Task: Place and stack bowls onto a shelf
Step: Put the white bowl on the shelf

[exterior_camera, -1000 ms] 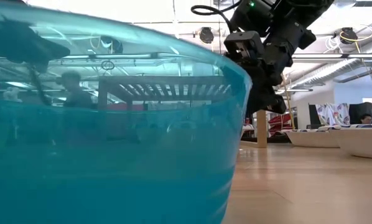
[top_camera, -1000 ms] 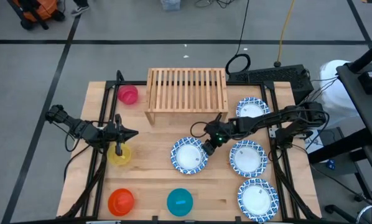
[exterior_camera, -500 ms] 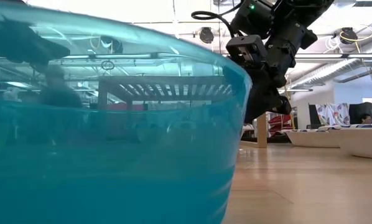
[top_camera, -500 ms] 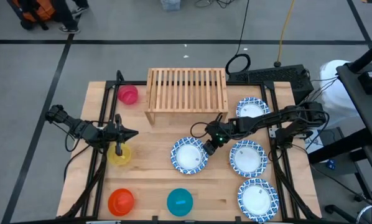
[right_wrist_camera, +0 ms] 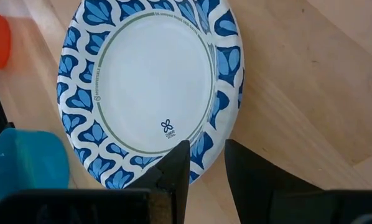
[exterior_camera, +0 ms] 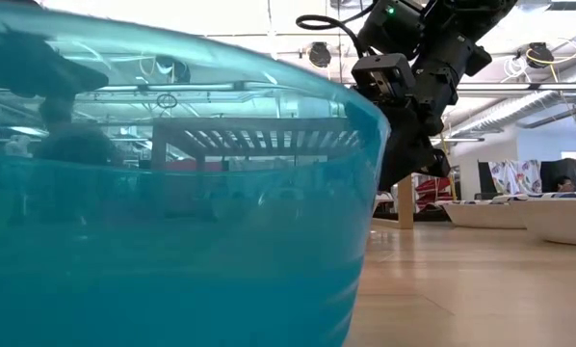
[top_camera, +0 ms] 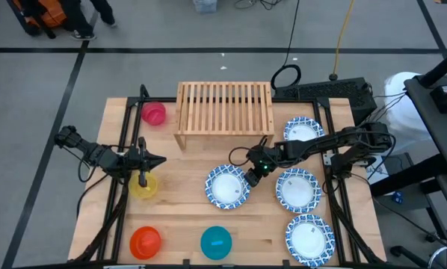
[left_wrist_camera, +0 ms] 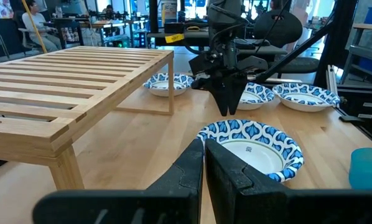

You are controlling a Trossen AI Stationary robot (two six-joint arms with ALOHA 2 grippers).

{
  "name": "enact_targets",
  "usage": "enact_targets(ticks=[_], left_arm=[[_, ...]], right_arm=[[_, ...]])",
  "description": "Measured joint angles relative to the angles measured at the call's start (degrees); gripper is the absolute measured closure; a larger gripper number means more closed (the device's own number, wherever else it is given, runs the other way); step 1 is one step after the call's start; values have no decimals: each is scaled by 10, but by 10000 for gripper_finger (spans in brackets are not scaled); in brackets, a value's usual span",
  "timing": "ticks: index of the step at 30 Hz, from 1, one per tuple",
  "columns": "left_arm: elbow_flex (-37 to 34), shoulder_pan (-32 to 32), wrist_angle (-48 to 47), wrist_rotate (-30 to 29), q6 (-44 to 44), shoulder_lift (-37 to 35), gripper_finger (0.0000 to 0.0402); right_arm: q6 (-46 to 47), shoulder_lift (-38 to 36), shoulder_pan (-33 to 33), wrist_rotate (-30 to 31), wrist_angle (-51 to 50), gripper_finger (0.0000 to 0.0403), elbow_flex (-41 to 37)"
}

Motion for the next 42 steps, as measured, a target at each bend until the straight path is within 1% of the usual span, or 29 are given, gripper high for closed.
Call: enact_targets(ticks=[17, 24, 26, 28, 36, 42], left_arm=[[0, 0, 0, 0, 0, 0, 378], [0, 0, 0, 0, 0, 0, 378], [0, 0, 0, 0, 0, 0, 378], [0, 0, 0, 0, 0, 0, 378], [0, 0, 0, 0, 0, 0, 378], [0, 0, 0, 0, 0, 0, 378]], right_arm=[[2, 0, 0, 2, 0, 310, 0], [-11, 0, 0, 30, 2, 310, -7], [-8, 0, 1, 29, 3, 310, -11], [7, 0, 1, 14, 5, 310, -18], [17, 0, 1, 4, 76, 310, -46], [14, 0, 2, 1, 83, 310, -57]])
